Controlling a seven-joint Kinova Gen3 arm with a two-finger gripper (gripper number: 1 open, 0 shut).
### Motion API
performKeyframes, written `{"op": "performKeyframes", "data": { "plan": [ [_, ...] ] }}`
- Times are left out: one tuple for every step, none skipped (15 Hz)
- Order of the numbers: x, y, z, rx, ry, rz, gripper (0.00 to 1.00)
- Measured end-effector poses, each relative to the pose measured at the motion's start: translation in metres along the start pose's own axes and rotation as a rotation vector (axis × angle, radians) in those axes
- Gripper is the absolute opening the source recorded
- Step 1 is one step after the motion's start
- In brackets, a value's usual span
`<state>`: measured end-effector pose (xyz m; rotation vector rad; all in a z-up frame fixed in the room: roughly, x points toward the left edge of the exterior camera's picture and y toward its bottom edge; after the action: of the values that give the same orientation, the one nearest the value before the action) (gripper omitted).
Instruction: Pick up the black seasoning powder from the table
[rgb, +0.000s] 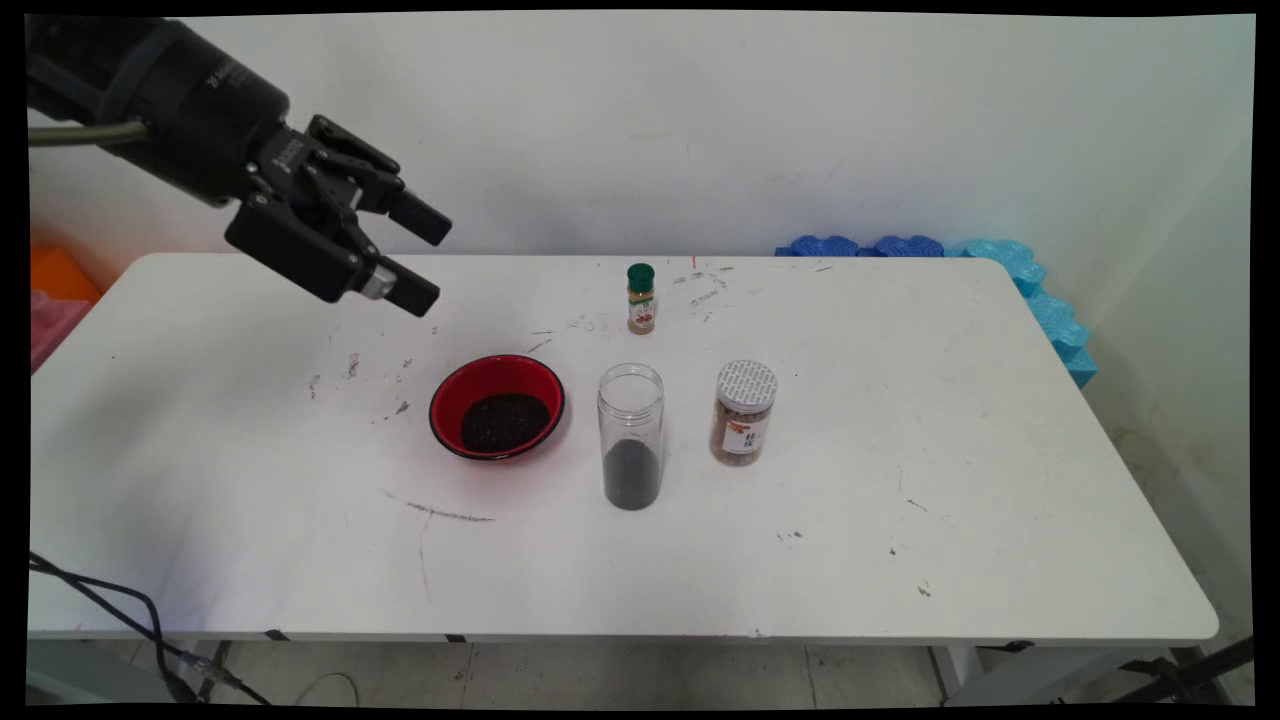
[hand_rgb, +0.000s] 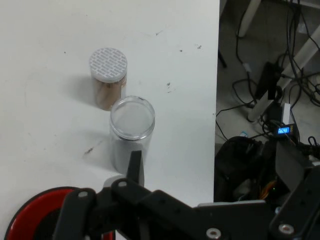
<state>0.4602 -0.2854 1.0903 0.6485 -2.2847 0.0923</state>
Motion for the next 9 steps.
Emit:
{"op": "performKeyframes", "data": {
  "plan": [
    [-0.002,-0.001,0.002,0.000,-0.002,-0.003,1.00],
    [-0.004,-0.001,0.003,0.001,-0.004,-0.004,1.00],
    [-0.007,-0.003,0.005,0.003,-0.005,-0.005,1.00],
    [-0.011,-0.005,0.009,0.005,-0.006,-0.005,1.00],
    [-0.016,-0.006,0.013,0.007,-0.006,-0.005,1.00],
    [-0.020,-0.007,0.017,0.008,-0.005,-0.006,1.00],
    [-0.023,-0.008,0.020,0.009,-0.005,-0.006,1.00],
    [-0.028,-0.009,0.025,0.010,-0.003,-0.005,1.00],
    [-0.032,-0.010,0.029,0.010,-0.003,-0.004,1.00]
  ]
}}
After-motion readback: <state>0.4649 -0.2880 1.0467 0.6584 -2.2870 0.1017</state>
